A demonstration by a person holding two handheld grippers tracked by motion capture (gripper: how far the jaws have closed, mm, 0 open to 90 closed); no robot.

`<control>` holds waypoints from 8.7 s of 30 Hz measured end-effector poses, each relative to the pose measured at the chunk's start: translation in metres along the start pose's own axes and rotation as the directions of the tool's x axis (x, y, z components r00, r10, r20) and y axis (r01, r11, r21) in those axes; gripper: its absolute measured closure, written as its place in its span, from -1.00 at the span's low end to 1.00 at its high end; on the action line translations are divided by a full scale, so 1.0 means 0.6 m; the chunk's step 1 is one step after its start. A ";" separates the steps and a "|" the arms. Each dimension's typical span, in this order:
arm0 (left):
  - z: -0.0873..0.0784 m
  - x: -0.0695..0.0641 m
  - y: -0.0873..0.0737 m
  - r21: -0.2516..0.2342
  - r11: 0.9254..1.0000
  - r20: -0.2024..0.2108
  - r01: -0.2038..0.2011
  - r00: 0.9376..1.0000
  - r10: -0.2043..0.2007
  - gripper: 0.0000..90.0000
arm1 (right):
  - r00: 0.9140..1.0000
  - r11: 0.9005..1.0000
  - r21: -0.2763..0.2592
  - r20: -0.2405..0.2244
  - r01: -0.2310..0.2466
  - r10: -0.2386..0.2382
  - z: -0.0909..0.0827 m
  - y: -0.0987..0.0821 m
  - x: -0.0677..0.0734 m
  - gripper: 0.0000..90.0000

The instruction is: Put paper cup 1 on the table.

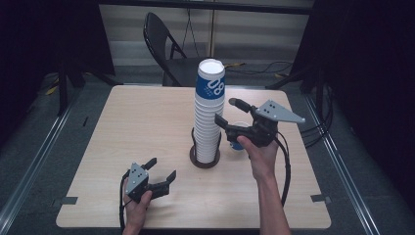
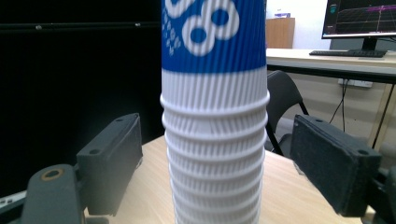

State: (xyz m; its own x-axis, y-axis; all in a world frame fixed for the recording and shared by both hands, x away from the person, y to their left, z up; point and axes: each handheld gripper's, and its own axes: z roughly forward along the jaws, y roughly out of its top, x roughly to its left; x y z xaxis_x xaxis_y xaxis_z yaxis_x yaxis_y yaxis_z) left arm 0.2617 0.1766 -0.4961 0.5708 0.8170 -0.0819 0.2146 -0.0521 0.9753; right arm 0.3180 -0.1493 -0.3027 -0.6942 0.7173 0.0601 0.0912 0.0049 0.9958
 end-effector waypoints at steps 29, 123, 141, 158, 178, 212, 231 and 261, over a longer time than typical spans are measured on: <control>0.000 0.001 0.000 0.001 1.000 0.006 0.002 1.000 -0.002 -0.64 | 0.999 0.999 0.045 -0.036 0.030 -0.029 0.100 0.063 -0.008 -0.71; -0.002 -0.001 -0.001 -0.008 1.000 0.009 -0.012 1.000 0.012 -0.64 | 0.997 0.990 -0.130 -0.057 -0.050 0.043 0.041 0.143 -0.024 -0.55; -0.002 -0.002 -0.001 -0.013 1.000 0.000 -0.019 1.000 0.019 -0.64 | 0.995 0.989 -0.105 -0.002 -0.102 0.102 -0.029 0.099 -0.046 -0.54; -0.003 -0.001 -0.001 -0.022 1.000 -0.002 -0.008 1.000 0.008 -0.64 | 0.984 0.985 -0.004 0.048 -0.171 0.171 -0.028 0.009 -0.045 -0.53; -0.003 -0.001 -0.001 -0.015 1.000 -0.015 0.000 1.000 0.000 -0.64 | 0.970 0.969 0.051 0.054 -0.242 0.239 -0.042 -0.083 -0.039 -0.53; 0.018 -0.037 0.025 -0.041 0.999 0.164 0.020 0.986 -0.013 -0.44 | 0.940 0.937 0.088 -0.012 -0.340 0.342 -0.034 -0.178 0.014 -0.53; 0.032 -0.060 0.020 -0.085 0.996 0.214 0.003 0.977 0.015 -0.28 | 0.883 0.885 0.091 -0.078 -0.457 0.464 -0.023 -0.243 0.045 -0.52; 0.041 -0.092 0.012 -0.183 0.981 0.225 -0.070 0.968 0.111 0.40 | 0.683 0.720 0.155 -0.233 -0.677 0.692 -0.003 -0.297 0.066 -0.51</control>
State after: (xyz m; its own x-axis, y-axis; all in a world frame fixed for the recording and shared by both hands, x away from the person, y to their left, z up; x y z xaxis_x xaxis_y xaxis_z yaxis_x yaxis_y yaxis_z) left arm 0.2512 0.1172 -0.4895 0.7548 0.6557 -0.0173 0.0256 -0.0030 0.9997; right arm 0.2732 -0.1230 -0.4779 -0.5773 0.3309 0.7465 0.6463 -0.3736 0.6654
